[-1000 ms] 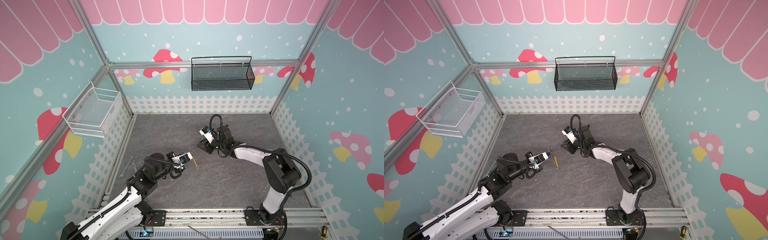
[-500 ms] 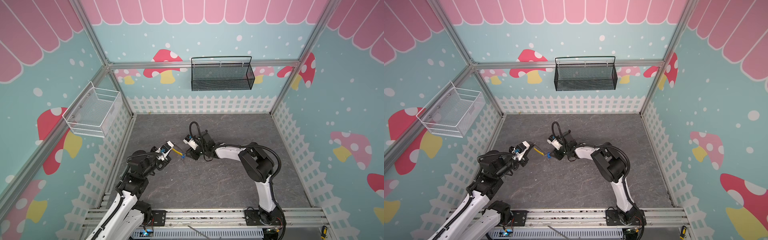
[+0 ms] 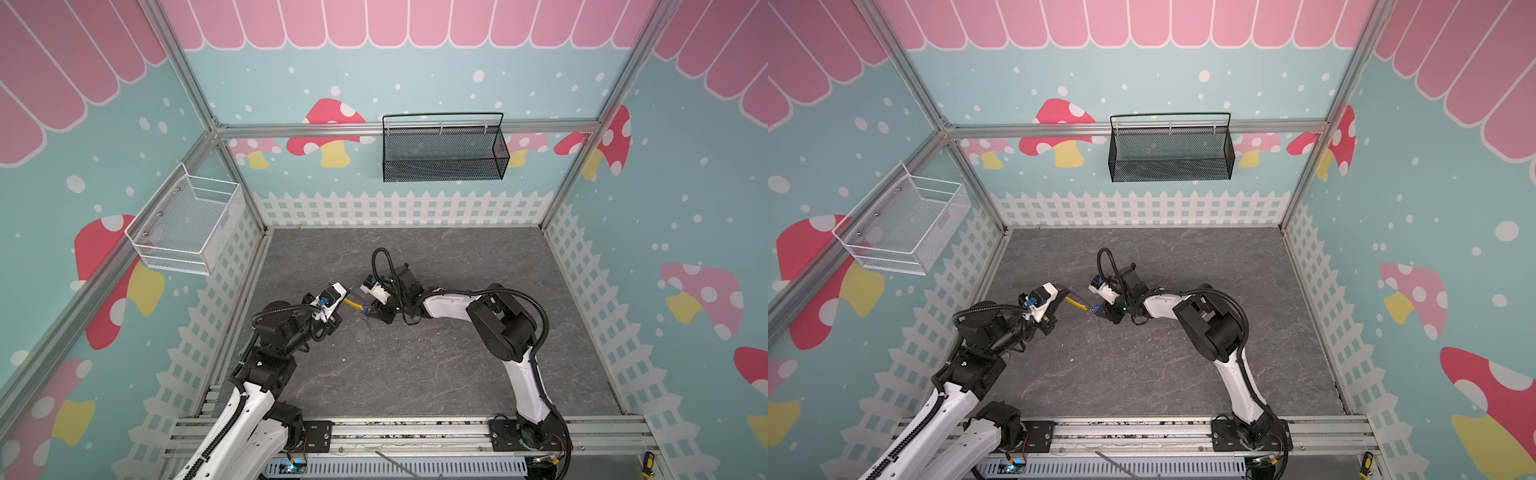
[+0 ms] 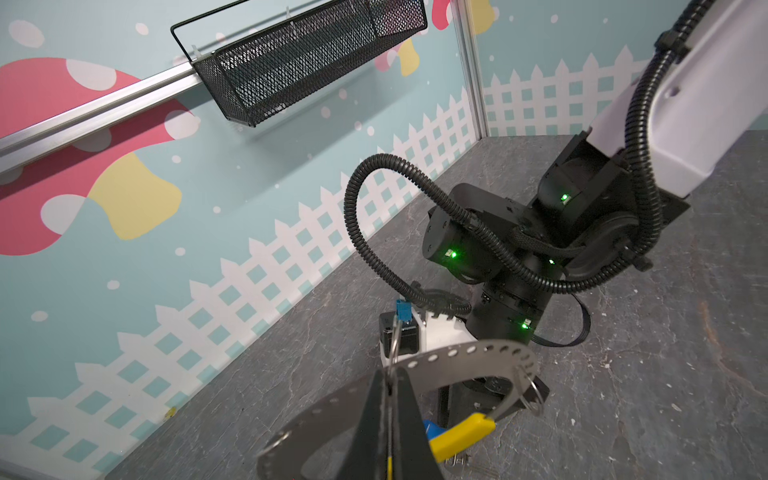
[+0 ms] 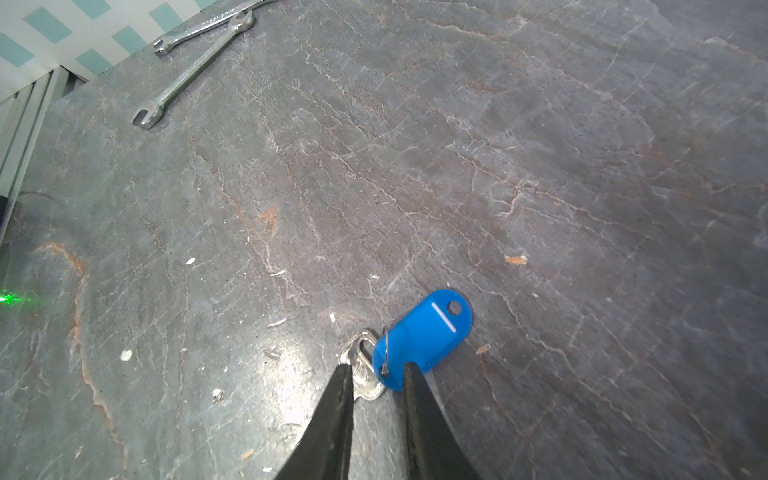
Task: Put the keys on the keyring
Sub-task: 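Lower the right gripper and grasp the key's metal ring by the blue tag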
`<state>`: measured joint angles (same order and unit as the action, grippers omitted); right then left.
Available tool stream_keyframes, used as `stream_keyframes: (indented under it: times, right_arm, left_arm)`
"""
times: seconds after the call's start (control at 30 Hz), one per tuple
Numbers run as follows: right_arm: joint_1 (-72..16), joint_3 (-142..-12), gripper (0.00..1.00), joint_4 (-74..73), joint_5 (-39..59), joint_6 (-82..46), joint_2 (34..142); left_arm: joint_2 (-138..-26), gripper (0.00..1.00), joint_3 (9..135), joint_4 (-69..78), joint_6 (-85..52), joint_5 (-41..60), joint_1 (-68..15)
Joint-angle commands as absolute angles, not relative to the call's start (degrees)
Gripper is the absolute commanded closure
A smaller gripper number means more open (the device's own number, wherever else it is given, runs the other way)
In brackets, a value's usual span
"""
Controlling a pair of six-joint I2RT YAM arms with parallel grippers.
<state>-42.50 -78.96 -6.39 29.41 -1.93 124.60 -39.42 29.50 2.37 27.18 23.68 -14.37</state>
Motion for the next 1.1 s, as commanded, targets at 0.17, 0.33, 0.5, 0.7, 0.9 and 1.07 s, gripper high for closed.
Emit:
stream_keyframes:
  times: [0.17, 0.33, 0.5, 0.7, 0.9, 1.07]
  right_arm:
    - [-43.5, -81.9, 0.77, -5.8, 30.2, -0.8, 127.8]
    - [-43.7, -82.2, 0.77, -5.7, 29.8, -1.0, 128.4]
    - [-43.9, -82.1, 0.81, -5.8, 30.3, -0.8, 128.8]
    - [-44.2, -81.9, 0.86, -5.6, 30.4, -0.6, 129.2]
    - [-44.2, -81.5, 0.91, -5.5, 30.9, -0.3, 128.1]
    - [-44.3, -79.9, 1.00, -5.7, 31.2, 1.1, 124.9]
  left_arm:
    - [-38.6, 1.00, 28.7, 3.2, 26.3, 24.9, -14.1]
    - [-38.3, 1.00, 28.6, 3.2, 26.0, 25.0, -14.1]
    - [-38.4, 1.00, 28.6, 3.6, 25.8, 25.0, -14.1]
    - [-38.3, 1.00, 28.5, 3.7, 25.4, 24.8, -14.1]
    - [-38.1, 1.00, 28.3, 4.1, 24.9, 24.8, -14.1]
    - [-37.6, 1.00, 28.3, 4.4, 24.5, 24.8, -14.1]
